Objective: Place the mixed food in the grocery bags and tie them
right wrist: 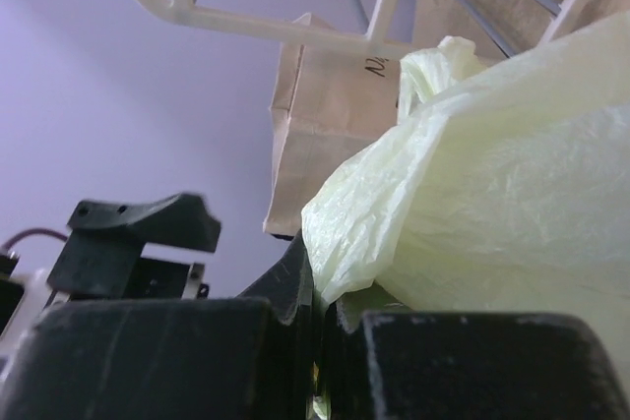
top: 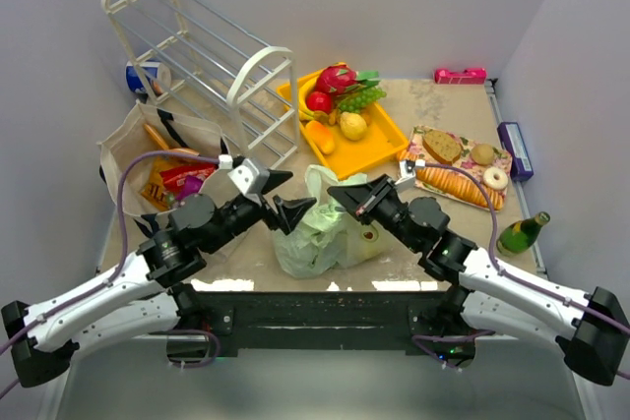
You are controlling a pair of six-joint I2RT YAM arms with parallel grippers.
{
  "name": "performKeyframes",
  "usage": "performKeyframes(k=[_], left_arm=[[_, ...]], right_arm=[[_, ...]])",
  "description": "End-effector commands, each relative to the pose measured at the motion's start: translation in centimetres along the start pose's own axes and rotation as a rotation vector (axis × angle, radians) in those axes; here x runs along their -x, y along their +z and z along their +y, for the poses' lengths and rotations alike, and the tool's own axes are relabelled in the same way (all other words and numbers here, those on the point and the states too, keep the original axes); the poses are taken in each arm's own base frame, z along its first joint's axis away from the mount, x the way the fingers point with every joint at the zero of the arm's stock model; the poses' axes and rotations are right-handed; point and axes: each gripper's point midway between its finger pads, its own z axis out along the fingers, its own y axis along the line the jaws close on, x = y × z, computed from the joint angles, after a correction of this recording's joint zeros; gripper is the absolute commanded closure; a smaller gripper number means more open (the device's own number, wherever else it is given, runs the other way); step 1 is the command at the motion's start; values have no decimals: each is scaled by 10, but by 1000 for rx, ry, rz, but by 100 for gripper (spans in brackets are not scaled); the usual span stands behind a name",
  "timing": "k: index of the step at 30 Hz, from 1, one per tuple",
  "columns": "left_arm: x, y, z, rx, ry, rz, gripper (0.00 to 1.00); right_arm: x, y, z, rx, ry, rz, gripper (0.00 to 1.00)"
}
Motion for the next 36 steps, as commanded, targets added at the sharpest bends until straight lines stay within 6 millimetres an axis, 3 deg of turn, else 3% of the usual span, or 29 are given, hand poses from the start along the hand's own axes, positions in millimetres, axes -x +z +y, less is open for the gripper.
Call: performKeyframes(k=[1, 3, 4, 6, 7, 8, 10, 11, 13, 16, 18, 19, 21, 22, 24, 31, 36], left_arm=[[-64, 7, 34, 147, -77, 172, 21], [-72, 12, 25, 97, -106, 158, 23], [-89, 12, 22, 82, -134, 186, 24], [-92, 16, 10, 20, -174, 165, 27], [-106, 14, 9, 19, -209, 183, 28], [-104, 16, 1, -21, -231, 159, 28], [-113, 15, -7, -47, -279, 158, 30], [-103, 18, -13, -70, -296, 111, 31], [-105, 20, -28, -111, -312, 109, 31], [-99, 22, -28, -90, -315, 102, 31], [-98, 19, -11, -5, -307, 99, 31], [-84, 14, -6, 11, -310, 60, 31], [-75, 8, 11, 66, -315, 35, 31], [-62, 4, 14, 72, -333, -1, 31], [-54, 2, 19, 87, -354, -17, 31], [-44, 28, 5, 21, -488, -5, 31], [-33, 40, -5, -50, -523, -40, 39]], right_arm=[[6, -2, 49, 199, -133, 14, 100], [7, -2, 57, 222, -168, 27, 100], [8, -2, 58, 231, -181, 44, 100], [11, -3, 65, 251, -205, 69, 100], [20, -1, 67, 255, -223, 62, 100], [13, -2, 66, 263, -242, 128, 100], [20, 2, 66, 246, -283, 157, 100], [13, 3, 62, 243, -296, 218, 100], [14, 4, 65, 245, -312, 248, 100], [13, 4, 64, 232, -325, 301, 100], [12, 1, 61, 216, -338, 337, 100], [10, 0, 59, 213, -340, 351, 100], [7, -3, 53, 208, -333, 386, 100], [5, -5, 53, 214, -328, 397, 100], [1, -6, 46, 214, -305, 419, 100], [-7, -12, 35, 211, -277, 452, 100], [-6, -15, 37, 221, -265, 444, 100]])
